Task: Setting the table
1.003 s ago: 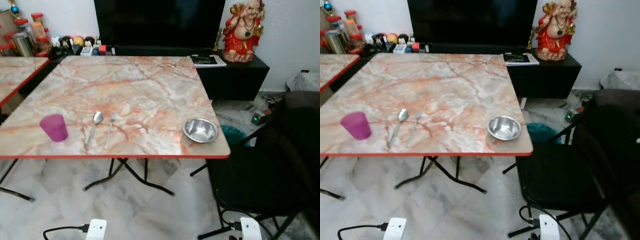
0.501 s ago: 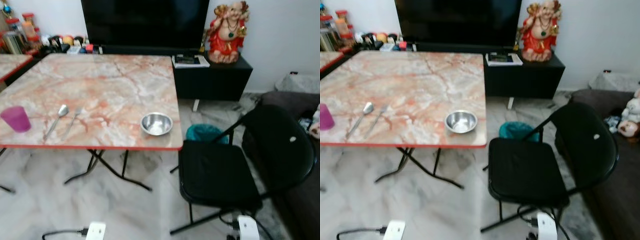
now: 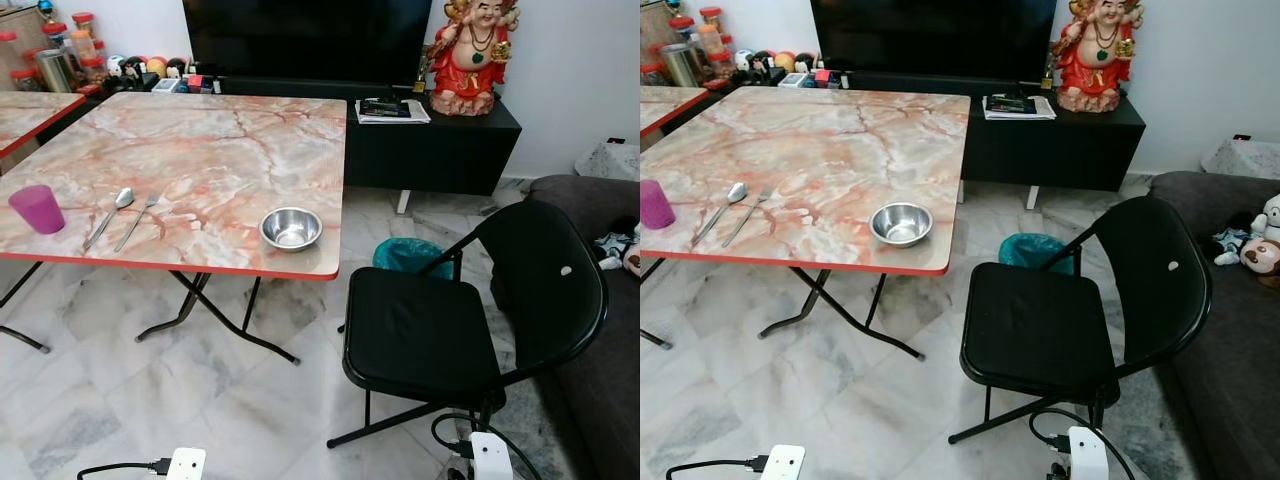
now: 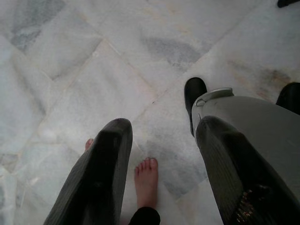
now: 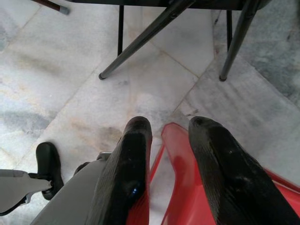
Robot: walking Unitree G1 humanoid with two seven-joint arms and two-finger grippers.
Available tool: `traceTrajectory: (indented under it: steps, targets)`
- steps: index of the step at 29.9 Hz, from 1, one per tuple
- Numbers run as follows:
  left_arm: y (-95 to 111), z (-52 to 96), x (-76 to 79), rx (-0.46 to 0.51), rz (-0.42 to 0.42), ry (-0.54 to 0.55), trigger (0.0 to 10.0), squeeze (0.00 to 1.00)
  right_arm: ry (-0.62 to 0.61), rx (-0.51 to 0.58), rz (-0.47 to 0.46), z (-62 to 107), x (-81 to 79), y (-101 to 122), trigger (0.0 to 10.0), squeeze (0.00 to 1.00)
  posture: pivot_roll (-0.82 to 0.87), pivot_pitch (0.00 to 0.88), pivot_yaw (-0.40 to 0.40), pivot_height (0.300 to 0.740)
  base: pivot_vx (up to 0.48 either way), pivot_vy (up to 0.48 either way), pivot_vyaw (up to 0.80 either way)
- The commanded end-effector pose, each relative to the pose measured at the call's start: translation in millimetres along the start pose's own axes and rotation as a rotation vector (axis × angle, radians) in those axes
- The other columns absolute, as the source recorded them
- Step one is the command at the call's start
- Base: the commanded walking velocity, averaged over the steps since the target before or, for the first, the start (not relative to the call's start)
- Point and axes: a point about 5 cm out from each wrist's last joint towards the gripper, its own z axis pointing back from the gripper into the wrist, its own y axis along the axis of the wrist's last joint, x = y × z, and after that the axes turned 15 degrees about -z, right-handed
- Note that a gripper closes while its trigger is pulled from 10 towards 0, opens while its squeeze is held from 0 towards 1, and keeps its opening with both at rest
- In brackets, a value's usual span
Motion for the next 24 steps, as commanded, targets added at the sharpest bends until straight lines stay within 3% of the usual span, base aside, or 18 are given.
traceTrajectory:
  steps: [1,8,10,13,19,23,24]
  targets:
    - [4.6,-0.6,-10.2,0.025,0.008,0.036,10.0,0.0,0.001,0.003,-0.004,-0.3,-1.0,1.1,10.0,0.0,0.01,0.0,-0.039,0.74,0.0,0.0,0.0]
    - [11.6,-0.5,-31.0,0.082,0.049,0.116,10.0,0.0,0.001,0.001,-0.001,-0.3,-0.7,1.2,10.0,0.0,0.01,0.0,-0.04,0.74,0.0,0.0,0.0]
    - [22.6,1.3,-55.2,0.145,0.089,0.214,10.0,0.0,0.002,0.001,-0.001,-0.3,-0.8,1.1,10.0,0.0,0.01,0.0,-0.039,0.74,0.0,0.0,0.0]
    - [27.3,2.5,-64.8,0.17,0.1,0.255,10.0,0.0,0.002,0.002,-0.001,-0.3,-0.7,1.1,10.0,0.0,0.01,0.0,-0.038,0.74,0.0,0.0,0.0]
    - [34.8,13.7,-106.4,0.276,0.112,0.448,10.0,0.0,0.001,0.003,0.002,-0.3,-0.7,1.5,10.0,0.0,0.01,0.0,-0.038,0.74,0.0,0.0,0.0]
    - [35.0,19.4,-117.8,0.326,0.136,0.516,10.0,0.0,0.0,0.004,0.002,-0.2,-0.4,1.4,10.0,0.0,0.01,0.0,-0.038,0.74,0.0,0.0,0.0]
    - [44.4,27.9,-129.2,0.414,0.128,0.586,10.0,0.0,-0.001,0.004,0.002,-0.1,0.2,1.4,10.0,0.0,0.02,0.0,-0.04,0.74,0.0,0.0,0.0]
